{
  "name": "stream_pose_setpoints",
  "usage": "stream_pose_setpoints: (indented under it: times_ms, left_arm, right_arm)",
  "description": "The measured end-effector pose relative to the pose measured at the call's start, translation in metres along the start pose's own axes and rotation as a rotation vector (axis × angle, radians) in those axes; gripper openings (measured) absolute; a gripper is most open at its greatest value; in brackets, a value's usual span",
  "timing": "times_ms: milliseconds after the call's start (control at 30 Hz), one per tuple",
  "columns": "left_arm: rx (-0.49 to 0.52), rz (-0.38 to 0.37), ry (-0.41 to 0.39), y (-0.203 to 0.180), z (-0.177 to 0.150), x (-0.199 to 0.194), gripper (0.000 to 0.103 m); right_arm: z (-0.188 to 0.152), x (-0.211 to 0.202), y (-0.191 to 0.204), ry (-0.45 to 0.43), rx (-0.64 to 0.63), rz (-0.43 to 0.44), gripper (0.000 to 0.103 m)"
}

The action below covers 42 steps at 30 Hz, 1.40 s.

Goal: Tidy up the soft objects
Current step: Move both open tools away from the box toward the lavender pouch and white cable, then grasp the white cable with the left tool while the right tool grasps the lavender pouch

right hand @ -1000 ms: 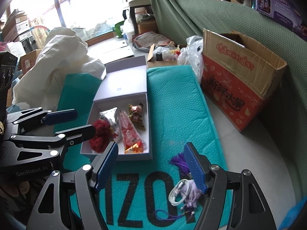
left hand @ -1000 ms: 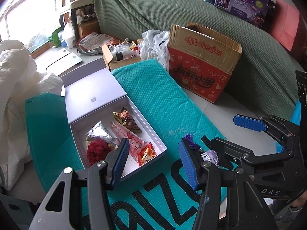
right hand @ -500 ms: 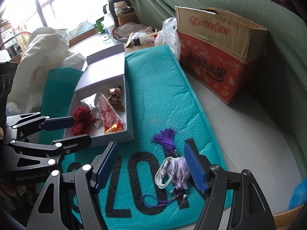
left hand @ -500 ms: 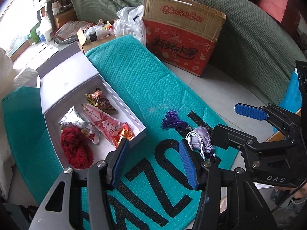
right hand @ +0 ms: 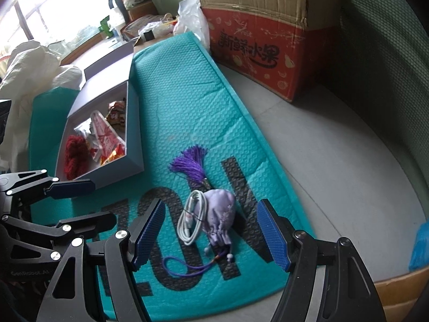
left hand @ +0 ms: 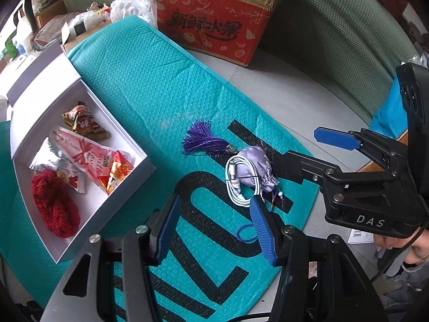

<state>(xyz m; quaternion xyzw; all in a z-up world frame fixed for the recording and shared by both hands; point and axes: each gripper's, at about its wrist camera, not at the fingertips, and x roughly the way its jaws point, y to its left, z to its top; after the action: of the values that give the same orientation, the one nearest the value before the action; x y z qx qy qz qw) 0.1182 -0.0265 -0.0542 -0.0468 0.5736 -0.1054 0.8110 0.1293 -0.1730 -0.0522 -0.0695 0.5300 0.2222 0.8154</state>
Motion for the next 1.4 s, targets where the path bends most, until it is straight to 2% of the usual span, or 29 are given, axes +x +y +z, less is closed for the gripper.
stream_pose_setpoints:
  times_ms: [233,533,967,1000,1033,1067,1100,1400]
  left_arm:
    - [-0.028,-0.054,0.064,0.001,0.003,0.032,0.053]
    - [-0.034,-0.087,0.11,0.0,0.004,0.058,0.053]
    - [-0.046,-0.085,0.12,0.012,0.004,0.067,0.053]
    - [-0.046,-0.086,0.12,0.013,0.005,0.067,0.053]
    - [-0.045,-0.086,0.121,0.013,0.005,0.068,0.053]
    - [-0.044,-0.087,0.121,0.012,0.006,0.068,0.053]
    - [-0.042,-0.092,0.121,0.012,0.007,0.069,0.053]
    - [-0.009,-0.169,0.146,-0.004,0.014,0.093,0.053]
  right_arm:
    - [-0.015,0.032,-0.021,0.074,0.037,-0.033,0.071]
    - [-0.028,0.064,-0.03,0.149,0.026,-0.013,0.071]
    - [-0.021,0.094,-0.018,0.146,-0.028,0.058,0.07]
    - [-0.021,0.095,-0.018,0.143,-0.033,0.062,0.068]
    - [-0.022,0.095,-0.018,0.141,-0.034,0.069,0.058]
    - [-0.022,0.095,-0.018,0.136,-0.028,0.099,0.04]
    - [-0.021,0.094,-0.018,0.136,-0.017,0.125,0.035]
    - [-0.026,0.084,-0.025,0.116,-0.028,0.071,0.031]
